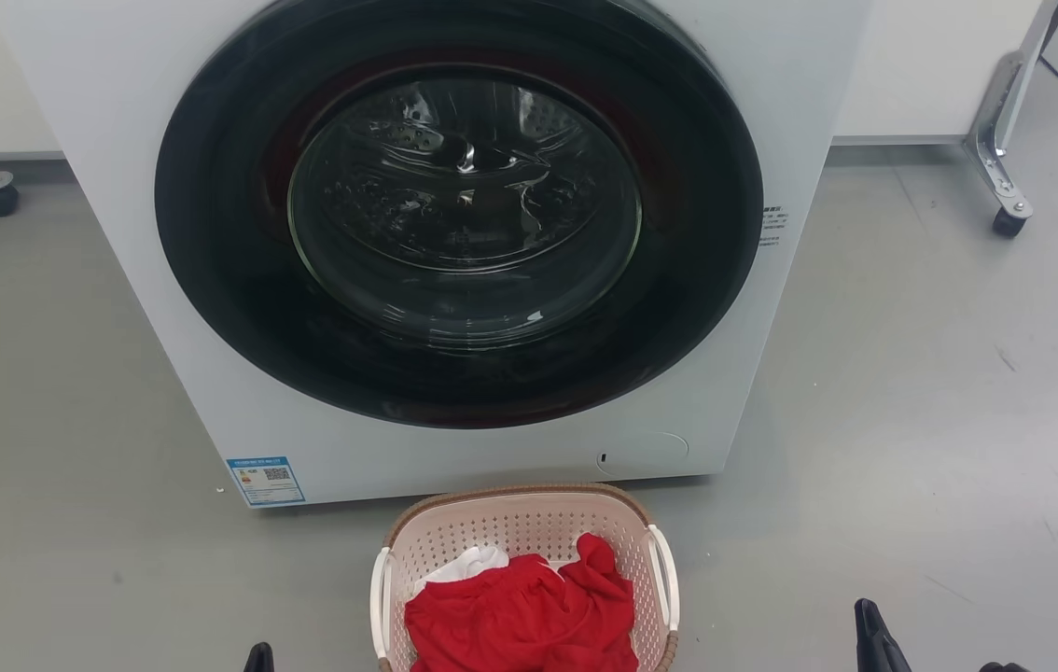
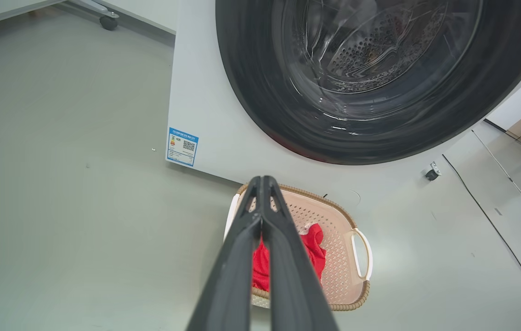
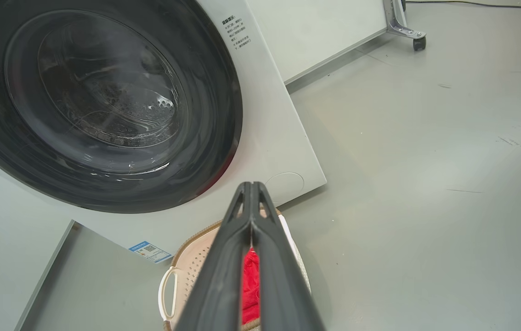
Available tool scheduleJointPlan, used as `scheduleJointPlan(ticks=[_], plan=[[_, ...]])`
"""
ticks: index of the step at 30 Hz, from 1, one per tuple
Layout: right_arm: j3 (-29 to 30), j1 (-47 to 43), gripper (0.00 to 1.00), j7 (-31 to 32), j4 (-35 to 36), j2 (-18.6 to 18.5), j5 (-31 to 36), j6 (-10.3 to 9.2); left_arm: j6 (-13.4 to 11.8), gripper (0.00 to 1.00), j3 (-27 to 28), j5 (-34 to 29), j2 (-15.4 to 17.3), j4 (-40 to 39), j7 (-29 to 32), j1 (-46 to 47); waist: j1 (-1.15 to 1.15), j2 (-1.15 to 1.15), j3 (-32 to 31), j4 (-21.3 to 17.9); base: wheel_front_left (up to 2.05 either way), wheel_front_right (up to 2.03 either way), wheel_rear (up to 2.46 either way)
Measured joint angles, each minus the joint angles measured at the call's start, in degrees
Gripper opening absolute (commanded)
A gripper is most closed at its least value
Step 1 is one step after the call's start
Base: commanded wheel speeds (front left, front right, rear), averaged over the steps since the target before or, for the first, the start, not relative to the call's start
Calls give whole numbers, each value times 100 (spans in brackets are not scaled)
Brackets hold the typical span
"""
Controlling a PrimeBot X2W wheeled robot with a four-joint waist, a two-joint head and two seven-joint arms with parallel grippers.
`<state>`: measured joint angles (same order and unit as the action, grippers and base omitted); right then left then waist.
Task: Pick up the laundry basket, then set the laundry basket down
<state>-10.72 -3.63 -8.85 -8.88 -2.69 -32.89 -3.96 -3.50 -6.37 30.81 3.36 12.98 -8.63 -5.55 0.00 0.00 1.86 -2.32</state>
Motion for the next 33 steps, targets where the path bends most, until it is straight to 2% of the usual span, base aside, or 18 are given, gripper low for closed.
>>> scheduleJointPlan(ticks=[33], plan=[[861, 386, 0, 736, -397, 14, -2747, 505, 506, 0, 550, 2829, -31, 183, 716, 452, 0, 0, -83, 109, 0, 0, 0]])
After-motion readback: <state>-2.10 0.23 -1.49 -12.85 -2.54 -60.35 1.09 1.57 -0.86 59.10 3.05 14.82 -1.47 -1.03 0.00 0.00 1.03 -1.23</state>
